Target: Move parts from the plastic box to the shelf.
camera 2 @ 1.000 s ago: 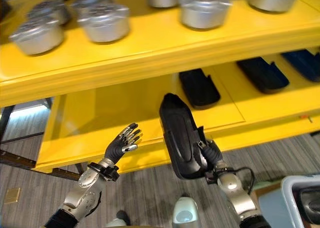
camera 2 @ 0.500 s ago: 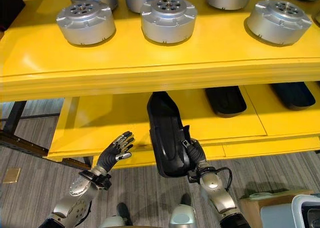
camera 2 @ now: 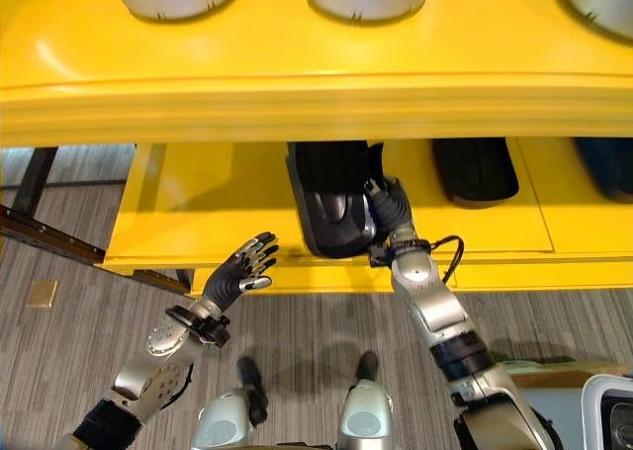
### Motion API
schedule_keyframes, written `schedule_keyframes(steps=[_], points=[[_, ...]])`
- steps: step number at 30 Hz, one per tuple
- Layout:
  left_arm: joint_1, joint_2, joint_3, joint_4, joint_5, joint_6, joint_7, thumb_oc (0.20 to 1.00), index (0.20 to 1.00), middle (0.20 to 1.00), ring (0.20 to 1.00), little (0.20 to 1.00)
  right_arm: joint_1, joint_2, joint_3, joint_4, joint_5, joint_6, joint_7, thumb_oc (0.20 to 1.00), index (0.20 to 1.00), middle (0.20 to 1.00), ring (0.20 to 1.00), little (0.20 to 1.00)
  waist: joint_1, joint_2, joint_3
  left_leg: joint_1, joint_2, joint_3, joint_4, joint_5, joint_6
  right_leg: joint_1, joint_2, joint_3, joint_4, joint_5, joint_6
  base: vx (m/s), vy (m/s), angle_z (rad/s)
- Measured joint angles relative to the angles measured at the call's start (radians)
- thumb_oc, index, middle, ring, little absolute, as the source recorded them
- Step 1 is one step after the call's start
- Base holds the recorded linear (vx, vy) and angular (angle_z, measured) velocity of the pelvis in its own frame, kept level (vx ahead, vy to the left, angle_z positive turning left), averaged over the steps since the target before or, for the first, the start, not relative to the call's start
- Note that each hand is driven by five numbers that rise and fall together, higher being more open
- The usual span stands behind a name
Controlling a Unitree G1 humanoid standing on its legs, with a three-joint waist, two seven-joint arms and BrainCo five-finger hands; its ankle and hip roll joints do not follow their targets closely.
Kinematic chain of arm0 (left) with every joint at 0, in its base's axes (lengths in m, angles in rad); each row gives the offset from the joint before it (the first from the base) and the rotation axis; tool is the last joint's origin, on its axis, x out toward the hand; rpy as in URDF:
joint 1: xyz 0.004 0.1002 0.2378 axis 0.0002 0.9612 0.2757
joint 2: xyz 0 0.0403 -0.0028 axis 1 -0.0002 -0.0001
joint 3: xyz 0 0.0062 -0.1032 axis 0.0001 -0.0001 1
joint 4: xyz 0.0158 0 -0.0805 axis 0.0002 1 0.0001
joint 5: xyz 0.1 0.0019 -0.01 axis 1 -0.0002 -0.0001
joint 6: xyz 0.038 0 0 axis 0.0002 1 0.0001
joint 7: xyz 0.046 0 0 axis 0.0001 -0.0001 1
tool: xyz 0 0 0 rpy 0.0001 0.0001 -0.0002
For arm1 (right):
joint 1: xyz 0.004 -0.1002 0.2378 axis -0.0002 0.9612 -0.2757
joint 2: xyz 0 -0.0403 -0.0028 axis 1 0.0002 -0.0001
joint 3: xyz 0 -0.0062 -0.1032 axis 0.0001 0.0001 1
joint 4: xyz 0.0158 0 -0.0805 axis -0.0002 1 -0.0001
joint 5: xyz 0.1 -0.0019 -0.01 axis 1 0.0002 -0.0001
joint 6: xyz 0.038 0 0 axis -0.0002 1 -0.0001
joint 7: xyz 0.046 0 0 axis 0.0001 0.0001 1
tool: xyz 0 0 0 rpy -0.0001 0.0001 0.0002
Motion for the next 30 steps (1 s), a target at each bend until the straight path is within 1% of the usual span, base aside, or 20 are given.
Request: schedule_keyframes(steps=[2, 4, 5, 8, 9, 12, 13, 17, 20, 24, 26, 30], points=[[0.004, 0.002, 0.000, 0.000, -0.001, 0.002, 0.000, 1.000, 1.000, 1.000, 1.000, 1.000, -0.039, -0.009, 0.000, 0.012, 0.015, 0.032, -0.023, 0.200, 0.200, 0.200, 0.200, 0.200, 0.008, 0.006, 0.030, -0.028, 0.006, -0.006, 0.019, -0.001, 0.001, -0.026, 0.000, 0.000, 0.015, 0.001, -0.003, -0.15, 0.016, 0.01], [-0.008, 0.006, 0.000, 0.000, -0.001, 0.000, 0.000, 1.000, 1.000, 1.000, 1.000, 1.000, -0.087, -0.032, -0.003, 0.019, 0.036, 0.034, -0.044, 0.200, 0.200, 0.200, 0.200, 0.200, 0.020, 0.013, 0.062, -0.071, 0.013, -0.011, 0.045, -0.002, 0.004, -0.068, -0.002, 0.003, 0.040, 0.002, -0.007, -0.16, 0.028, 0.01], [-0.028, 0.009, -0.002, 0.001, -0.001, -0.001, 0.001, 1.000, 1.000, 1.000, 1.000, 1.000, -0.124, -0.052, -0.029, 0.023, 0.048, 0.035, -0.057, 0.200, 0.200, 0.200, 0.200, 0.200, 0.030, 0.019, 0.100, -0.101, 0.018, -0.017, 0.066, -0.003, 0.005, -0.097, -0.003, 0.005, 0.059, 0.002, -0.012, -0.14, 0.035, 0.04], [-0.029, 0.032, -0.010, 0.000, -0.002, -0.005, 0.001, 1.000, 1.000, 1.000, 1.000, 1.000, -0.156, -0.051, -0.063, 0.024, 0.061, 0.056, -0.083, 0.200, 0.200, 0.200, 0.200, 0.200, 0.041, 0.025, 0.124, -0.143, 0.025, -0.021, 0.100, -0.009, 0.013, -0.139, -0.010, 0.007, 0.098, -0.005, -0.022, -0.11, 0.008, 0.01], [-0.032, 0.031, -0.019, 0.000, -0.014, -0.007, 0.001, 1.000, 1.000, 1.000, 1.000, 1.000, -0.173, -0.058, -0.070, 0.031, 0.075, 0.075, -0.095, 0.200, 0.200, 0.200, 0.200, 0.200, 0.043, 0.031, 0.135, -0.154, 0.029, -0.024, 0.127, -0.021, 0.016, -0.152, -0.016, 0.007, 0.126, -0.017, -0.027, -0.08, -0.018, 0.00], [-0.045, 0.031, -0.028, 0.000, -0.028, -0.009, 0.011, 1.000, 1.000, 1.000, 1.000, 1.000, -0.218, -0.079, -0.070, 0.073, 0.106, 0.096, -0.106, 0.200, 0.200, 0.200, 0.200, 0.200, 0.048, 0.033, 0.136, -0.189, 0.042, -0.028, 0.167, -0.035, 0.018, -0.193, -0.022, 0.012, 0.173, -0.033, -0.035, -0.02, -0.008, 0.00], [-0.051, 0.031, -0.038, 0.000, -0.034, -0.009, 0.023, 1.000, 1.000, 1.000, 1.000, 1.000, -0.244, -0.086, -0.073, 0.107, 0.108, 0.107, -0.125, 0.200, 0.200, 0.200, 0.200, 0.200, 0.052, 0.033, 0.137, -0.209, 0.045, -0.034, 0.184, -0.037, 0.017, -0.214, -0.022, 0.013, 0.197, -0.043, -0.037, 0.00, 0.000, 0.00], [-0.052, 0.026, -0.041, -0.001, -0.039, -0.020, 0.022, 1.000, 1.000, 1.000, 1.000, 1.000, -0.305, -0.088, -0.074, 0.184, 0.133, 0.122, -0.160, 0.200, 0.200, 0.200, 0.200, 0.200, 0.057, 0.033, 0.137, -0.266, 0.053, -0.049, 0.225, -0.042, 0.018, -0.280, -0.030, 0.015, 0.268, -0.071, -0.048, -0.01, -0.013, 0.04], [-0.056, 0.026, -0.057, -0.001, -0.051, -0.021, 0.026, 1.000, 1.000, 1.000, 1.000, 1.000, -0.314, -0.088, -0.072, 0.198, 0.133, 0.122, -0.177, 0.200, 0.200, 0.200, 0.200, 0.200, 0.062, 0.034, 0.147, -0.284, 0.060, -0.053, 0.252, -0.052, 0.017, -0.306, -0.033, 0.022, 0.306, -0.088, -0.053, 0.00, 0.000, 0.00], [-0.061, 0.024, -0.062, -0.001, -0.067, -0.028, 0.042, 1.000, 1.000, 1.000, 1.000, 1.000, -0.349, -0.088, -0.073, 0.202, 0.125, 0.122, -0.196, 0.200, 0.200, 0.200, 0.200, 0.200, 0.060, 0.035, 0.147, -0.313, 0.062, -0.058, 0.269, -0.054, 0.019, -0.338, -0.036, 0.024, 0.330, -0.093, -0.056, 0.00, 0.000, 0.00], [-0.063, 0.026, -0.065, -0.001, -0.067, -0.029, 0.042, 1.000, 1.000, 1.000, 1.000, 1.000, -0.405, -0.088, -0.065, 0.247, 0.102, 0.127, -0.208, 0.200, 0.200, 0.200, 0.200, 0.200, 0.063, 0.036, 0.147, -0.329, 0.063, -0.062, 0.279, -0.056, 0.020, -0.348, -0.038, 0.024, 0.337, -0.095, -0.058, 0.03, -0.033, 0.04], [-0.059, 0.026, -0.085, -0.003, -0.067, -0.029, 0.044, 1.000, 1.000, 1.000, 1.000, 1.000, -0.445, -0.091, -0.061, 0.276, 0.097, 0.140, -0.224, 0.200, 0.200, 0.200, 0.200, 0.200, 0.090, 0.038, 0.148, -0.338, 0.063, -0.069, 0.283, -0.056, 0.020, -0.357, -0.040, 0.020, 0.347, -0.100, -0.062, 0.01, -0.012, 0.02]])
